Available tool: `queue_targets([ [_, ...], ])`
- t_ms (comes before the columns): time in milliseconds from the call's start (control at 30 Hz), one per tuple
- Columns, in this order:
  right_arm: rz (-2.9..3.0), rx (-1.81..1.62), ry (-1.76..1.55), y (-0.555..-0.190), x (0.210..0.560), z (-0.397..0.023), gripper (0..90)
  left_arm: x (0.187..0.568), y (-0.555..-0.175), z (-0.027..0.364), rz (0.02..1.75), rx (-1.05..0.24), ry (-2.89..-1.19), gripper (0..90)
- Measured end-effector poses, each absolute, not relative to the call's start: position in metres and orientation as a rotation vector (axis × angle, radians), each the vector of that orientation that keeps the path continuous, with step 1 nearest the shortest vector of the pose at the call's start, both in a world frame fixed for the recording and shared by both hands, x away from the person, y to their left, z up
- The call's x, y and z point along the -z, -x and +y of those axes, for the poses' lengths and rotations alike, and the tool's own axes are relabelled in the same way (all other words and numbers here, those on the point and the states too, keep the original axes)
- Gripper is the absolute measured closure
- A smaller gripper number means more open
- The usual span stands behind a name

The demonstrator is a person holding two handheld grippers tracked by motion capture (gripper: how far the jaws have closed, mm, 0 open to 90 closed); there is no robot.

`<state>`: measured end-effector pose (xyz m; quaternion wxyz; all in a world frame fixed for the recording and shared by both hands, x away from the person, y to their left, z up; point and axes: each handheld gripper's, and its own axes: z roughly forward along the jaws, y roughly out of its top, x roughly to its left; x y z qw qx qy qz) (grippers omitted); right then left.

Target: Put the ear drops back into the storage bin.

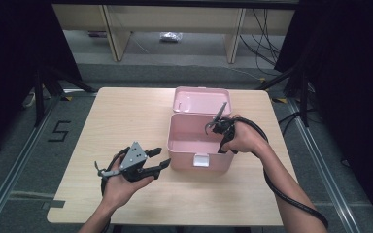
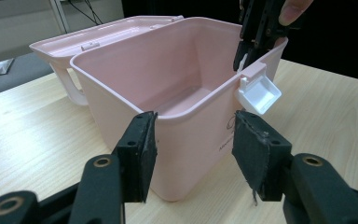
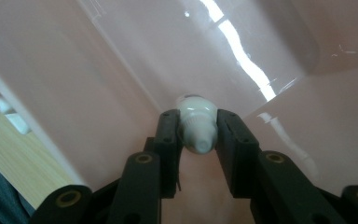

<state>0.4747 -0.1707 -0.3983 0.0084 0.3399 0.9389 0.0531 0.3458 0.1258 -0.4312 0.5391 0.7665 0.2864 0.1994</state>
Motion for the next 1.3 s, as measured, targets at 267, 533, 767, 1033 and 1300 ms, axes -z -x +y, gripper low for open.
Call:
queue_targets([
  [267, 2.935, -0.155, -1.030, -0.4761, 0.3987, -0.1701, 71.5, 0.4314, -0.3458, 0.1256, 0.681, -0.474, -1.823, 48.4],
  [533, 2.932, -0.136, -1.048, -0.4747, 0.4005, -0.1668, 71.5, 0.4311, -0.3455, 0.1260, 0.683, -0.476, -1.820, 48.4],
  [767, 2.924, -0.124, -1.101, -0.4733, 0.4007, -0.1640, 71.4, 0.4310, -0.3456, 0.1262, 0.683, -0.477, -1.820, 48.4],
  [1033, 2.921, -0.083, -1.115, -0.4729, 0.4006, -0.1623, 71.4, 0.4315, -0.3457, 0.1260, 0.681, -0.474, -1.823, 48.4],
  [1300, 2.925, -0.084, -1.108, -0.4729, 0.4016, -0.1621, 71.7, 0.4314, -0.3456, 0.1261, 0.682, -0.475, -1.822, 48.4],
])
